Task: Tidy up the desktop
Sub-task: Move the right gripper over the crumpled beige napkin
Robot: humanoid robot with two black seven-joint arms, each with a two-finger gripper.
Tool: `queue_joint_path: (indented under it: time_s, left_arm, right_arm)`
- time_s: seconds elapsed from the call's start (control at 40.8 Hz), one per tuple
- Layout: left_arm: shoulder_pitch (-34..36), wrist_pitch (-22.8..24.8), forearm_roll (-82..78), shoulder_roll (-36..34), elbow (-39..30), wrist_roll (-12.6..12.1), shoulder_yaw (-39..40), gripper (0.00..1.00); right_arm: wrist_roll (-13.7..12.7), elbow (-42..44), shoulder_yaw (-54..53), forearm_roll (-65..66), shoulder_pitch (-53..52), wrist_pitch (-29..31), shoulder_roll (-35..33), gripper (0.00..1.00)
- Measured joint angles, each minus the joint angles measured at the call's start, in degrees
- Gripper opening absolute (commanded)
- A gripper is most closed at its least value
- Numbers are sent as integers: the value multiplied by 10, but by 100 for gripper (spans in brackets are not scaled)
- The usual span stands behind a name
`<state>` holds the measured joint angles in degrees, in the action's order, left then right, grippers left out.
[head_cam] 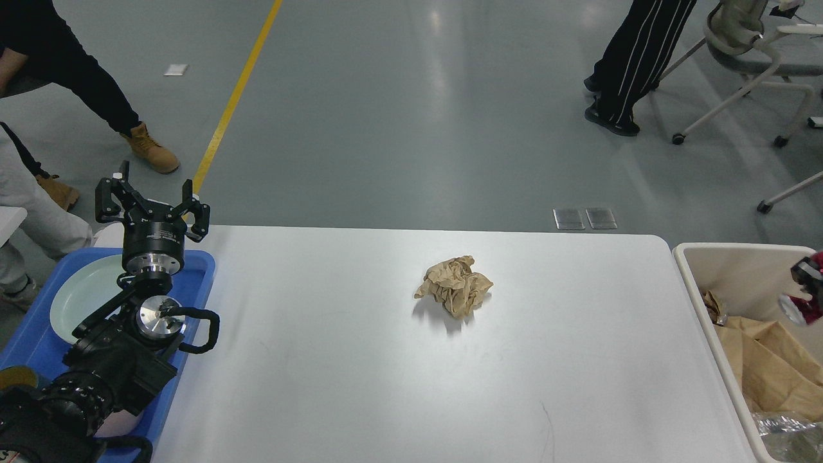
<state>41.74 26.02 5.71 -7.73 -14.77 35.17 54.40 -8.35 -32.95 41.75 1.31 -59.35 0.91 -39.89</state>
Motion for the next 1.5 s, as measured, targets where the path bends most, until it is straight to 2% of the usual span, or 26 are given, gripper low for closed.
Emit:
queue_joint_path:
  time_s: [0.221, 0.515, 0.662, 1.006, 1.3, 1.349, 1.496]
  left_arm:
    - [0, 0, 0, 0, 0, 0, 0, 96]
    - [0, 0, 0, 0, 0, 0, 0, 96]
    - [0, 0, 0, 0, 0, 0, 0, 96]
    - [0, 0, 0, 0, 0, 0, 0, 97]
    - [0, 0, 0, 0, 0, 0, 0, 96]
    - [0, 0, 0, 0, 0, 0, 0, 96]
    - [0, 0, 0, 0, 0, 0, 0, 96]
  right_arm:
    - [0, 61, -7, -8, 77, -10, 40, 100]
    - [1, 54, -9, -9, 38, -8, 63, 100]
    - [1, 8, -13, -9, -23, -5, 97, 100]
    - [-1, -193, -16, -12, -230, 13, 129, 100]
    - [-2, -179, -60, -12, -301, 60, 236, 100]
    - [-2, -194, -67, -12, -317, 72, 263, 100]
    - [-15, -241, -72, -12, -322, 121, 287, 100]
